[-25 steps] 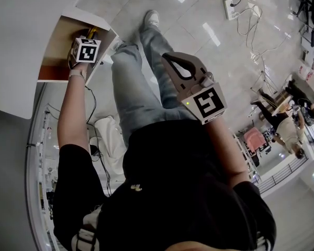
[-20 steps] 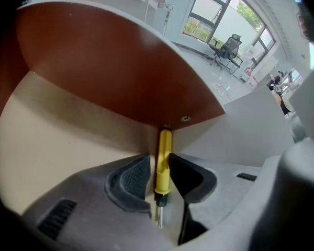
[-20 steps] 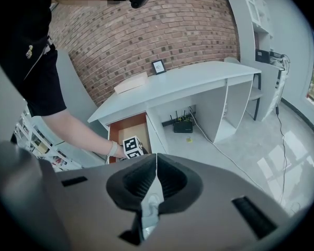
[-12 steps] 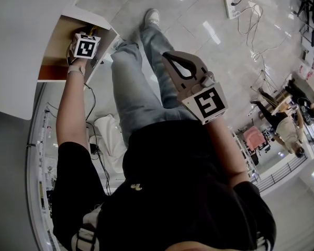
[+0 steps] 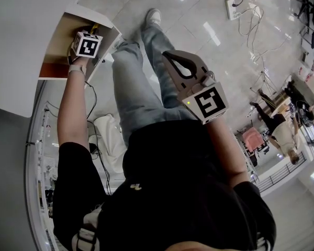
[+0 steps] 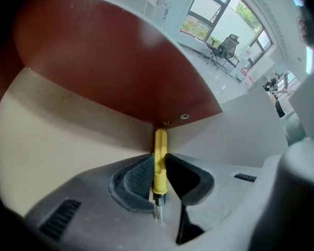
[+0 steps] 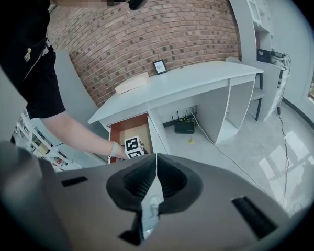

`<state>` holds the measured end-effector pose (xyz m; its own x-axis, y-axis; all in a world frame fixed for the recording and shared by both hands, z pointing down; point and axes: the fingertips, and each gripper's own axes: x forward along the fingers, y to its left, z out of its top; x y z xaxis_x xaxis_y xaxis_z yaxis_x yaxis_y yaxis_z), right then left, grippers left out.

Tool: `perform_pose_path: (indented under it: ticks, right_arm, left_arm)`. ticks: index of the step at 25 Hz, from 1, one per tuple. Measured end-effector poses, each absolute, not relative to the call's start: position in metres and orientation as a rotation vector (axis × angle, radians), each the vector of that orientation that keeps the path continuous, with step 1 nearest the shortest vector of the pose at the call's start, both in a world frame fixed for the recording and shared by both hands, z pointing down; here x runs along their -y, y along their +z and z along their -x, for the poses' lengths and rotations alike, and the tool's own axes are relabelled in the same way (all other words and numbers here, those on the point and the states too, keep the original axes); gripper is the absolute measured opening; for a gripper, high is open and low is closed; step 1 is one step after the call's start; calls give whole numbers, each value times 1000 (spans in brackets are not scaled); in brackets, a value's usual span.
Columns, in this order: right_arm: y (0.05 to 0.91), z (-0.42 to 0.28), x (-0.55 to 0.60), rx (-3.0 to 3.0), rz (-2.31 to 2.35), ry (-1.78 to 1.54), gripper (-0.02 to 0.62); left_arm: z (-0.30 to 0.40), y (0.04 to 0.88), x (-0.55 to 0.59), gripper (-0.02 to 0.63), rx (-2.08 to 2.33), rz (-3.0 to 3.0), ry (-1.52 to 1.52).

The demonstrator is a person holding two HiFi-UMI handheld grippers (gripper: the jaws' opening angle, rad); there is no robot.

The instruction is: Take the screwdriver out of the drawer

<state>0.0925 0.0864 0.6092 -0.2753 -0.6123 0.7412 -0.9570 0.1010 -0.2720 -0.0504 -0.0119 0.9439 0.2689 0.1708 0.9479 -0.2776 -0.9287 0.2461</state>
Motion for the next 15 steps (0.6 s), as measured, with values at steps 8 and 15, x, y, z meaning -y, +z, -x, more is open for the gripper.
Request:
perform_pose_path:
  ticks: [8,15]
  right_arm:
    - [608,-90,-85,1952,-1514,1018,12]
    - [606,-89,-87,1957,-1514,1015,12]
  left_arm:
    - [60,942,19,75,196,-2206,1720]
    - [60,948,15,75,236,-2238,1755]
